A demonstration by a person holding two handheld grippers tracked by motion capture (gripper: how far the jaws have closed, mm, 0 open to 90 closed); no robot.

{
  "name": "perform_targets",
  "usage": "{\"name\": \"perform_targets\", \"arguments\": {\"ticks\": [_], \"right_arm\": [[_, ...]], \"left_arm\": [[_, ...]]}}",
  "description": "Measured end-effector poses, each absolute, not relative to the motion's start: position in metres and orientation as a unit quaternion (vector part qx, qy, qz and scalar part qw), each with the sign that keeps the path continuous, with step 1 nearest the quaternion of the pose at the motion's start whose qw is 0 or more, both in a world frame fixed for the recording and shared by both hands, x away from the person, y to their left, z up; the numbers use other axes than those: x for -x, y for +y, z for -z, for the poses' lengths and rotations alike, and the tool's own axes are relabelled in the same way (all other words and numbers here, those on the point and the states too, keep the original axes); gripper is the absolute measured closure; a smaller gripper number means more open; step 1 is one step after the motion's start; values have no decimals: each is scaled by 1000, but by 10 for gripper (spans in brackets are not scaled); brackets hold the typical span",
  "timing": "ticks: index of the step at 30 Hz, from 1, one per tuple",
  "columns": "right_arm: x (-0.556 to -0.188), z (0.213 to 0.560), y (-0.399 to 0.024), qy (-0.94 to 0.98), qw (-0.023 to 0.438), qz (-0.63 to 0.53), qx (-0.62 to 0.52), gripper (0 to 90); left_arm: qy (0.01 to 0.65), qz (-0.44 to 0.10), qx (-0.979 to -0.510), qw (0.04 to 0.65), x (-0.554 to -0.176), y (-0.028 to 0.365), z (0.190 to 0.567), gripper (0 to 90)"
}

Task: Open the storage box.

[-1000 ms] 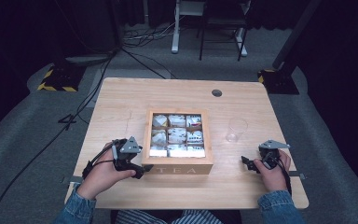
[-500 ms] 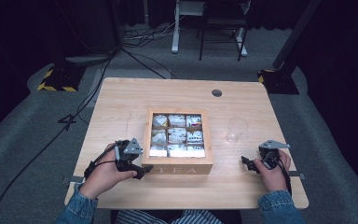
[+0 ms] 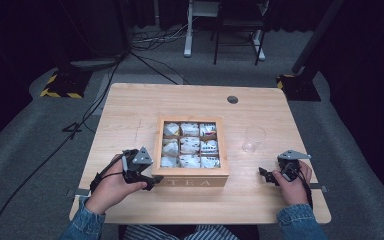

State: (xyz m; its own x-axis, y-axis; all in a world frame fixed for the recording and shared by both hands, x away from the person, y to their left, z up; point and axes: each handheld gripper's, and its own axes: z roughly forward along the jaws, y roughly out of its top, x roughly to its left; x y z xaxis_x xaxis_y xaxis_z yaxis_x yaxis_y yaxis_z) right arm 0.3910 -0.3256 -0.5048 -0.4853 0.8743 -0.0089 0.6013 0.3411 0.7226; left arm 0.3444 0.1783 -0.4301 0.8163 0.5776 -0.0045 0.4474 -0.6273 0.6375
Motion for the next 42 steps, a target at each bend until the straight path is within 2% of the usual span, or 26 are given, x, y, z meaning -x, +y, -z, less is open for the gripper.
{"name": "perform_targets", "arguments": {"ticks": [13,21,42], "right_arm": [[-391,505,-326,794,203,-336,-464,67],[-390,505,-325,794,202,-338,-463,67],[-387,505,-326,797,199,-339,-459,67]], "left_arm": [[303,-105,-884,341,-343,179,421,336],[294,-142,-878,351,-339,180,409,336],[282,-180,-849,409,-345,185,385,337]]}}
